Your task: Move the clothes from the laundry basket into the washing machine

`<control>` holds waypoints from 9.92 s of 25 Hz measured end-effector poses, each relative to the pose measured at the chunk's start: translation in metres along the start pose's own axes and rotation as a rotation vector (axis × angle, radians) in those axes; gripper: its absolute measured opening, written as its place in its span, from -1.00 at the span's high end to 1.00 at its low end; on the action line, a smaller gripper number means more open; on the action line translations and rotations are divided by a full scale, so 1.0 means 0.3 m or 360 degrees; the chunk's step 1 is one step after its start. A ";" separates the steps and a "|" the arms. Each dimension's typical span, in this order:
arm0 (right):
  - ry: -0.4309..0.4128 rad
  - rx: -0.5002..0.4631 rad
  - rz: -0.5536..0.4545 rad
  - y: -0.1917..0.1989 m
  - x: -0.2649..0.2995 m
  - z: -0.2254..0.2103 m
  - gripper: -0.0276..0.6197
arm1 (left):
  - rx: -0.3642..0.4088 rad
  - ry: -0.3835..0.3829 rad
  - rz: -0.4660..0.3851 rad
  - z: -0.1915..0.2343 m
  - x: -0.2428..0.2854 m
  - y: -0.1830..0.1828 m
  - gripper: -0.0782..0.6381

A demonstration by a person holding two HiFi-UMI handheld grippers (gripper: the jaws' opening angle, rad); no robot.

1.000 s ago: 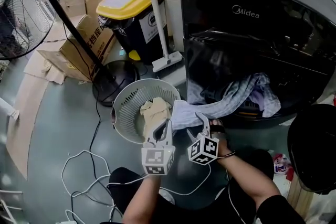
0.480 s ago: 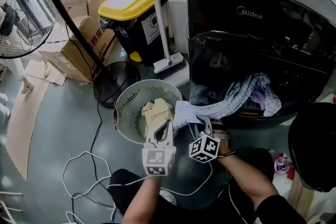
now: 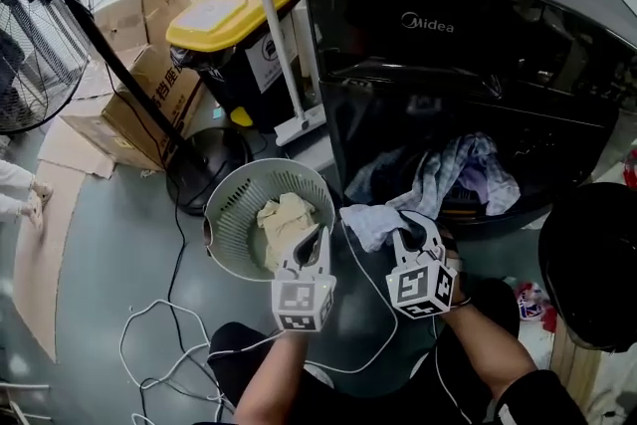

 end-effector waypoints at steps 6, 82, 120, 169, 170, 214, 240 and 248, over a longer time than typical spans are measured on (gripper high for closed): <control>0.0286 0.0076 0.0088 0.112 -0.107 -0.270 0.82 | -0.0003 0.0110 -0.0011 -0.120 0.083 -0.007 0.76; 0.0256 0.0701 -0.0235 0.009 -0.232 -0.389 0.88 | -0.0007 0.0243 -0.0202 -0.287 0.247 -0.162 0.76; -0.1558 -0.0448 0.0267 -0.125 0.710 0.888 0.23 | 0.0115 -0.0526 -0.0165 0.686 -0.313 -0.150 0.76; -0.1803 -0.0470 0.0419 0.038 0.857 1.071 0.66 | 0.0136 -0.0673 -0.0159 0.819 -0.346 -0.131 0.76; -0.1750 -0.0426 0.0355 -0.015 0.846 1.028 0.66 | 0.0137 -0.0681 -0.0157 0.823 -0.346 -0.127 0.76; 0.0238 0.0023 0.0064 -0.058 -0.401 -0.289 0.65 | -0.0111 0.0438 -0.0293 -0.295 0.199 -0.173 0.76; 0.0305 0.0056 0.0327 0.471 0.135 -0.697 0.64 | -0.0036 0.0397 -0.0267 -0.523 0.384 -0.146 0.76; 0.0269 0.0231 0.0290 0.445 0.224 -0.796 0.14 | -0.0014 0.0342 -0.0193 -0.509 0.405 -0.095 0.76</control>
Point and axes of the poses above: the fingertips, and each gripper's own axes: x forward along the fingers, z to its left, y out of its underside, the point moved 2 cm from there along -x, backward along the fingers, and after that the axes turned 13 degrees about -z, right-handed, at the moved point
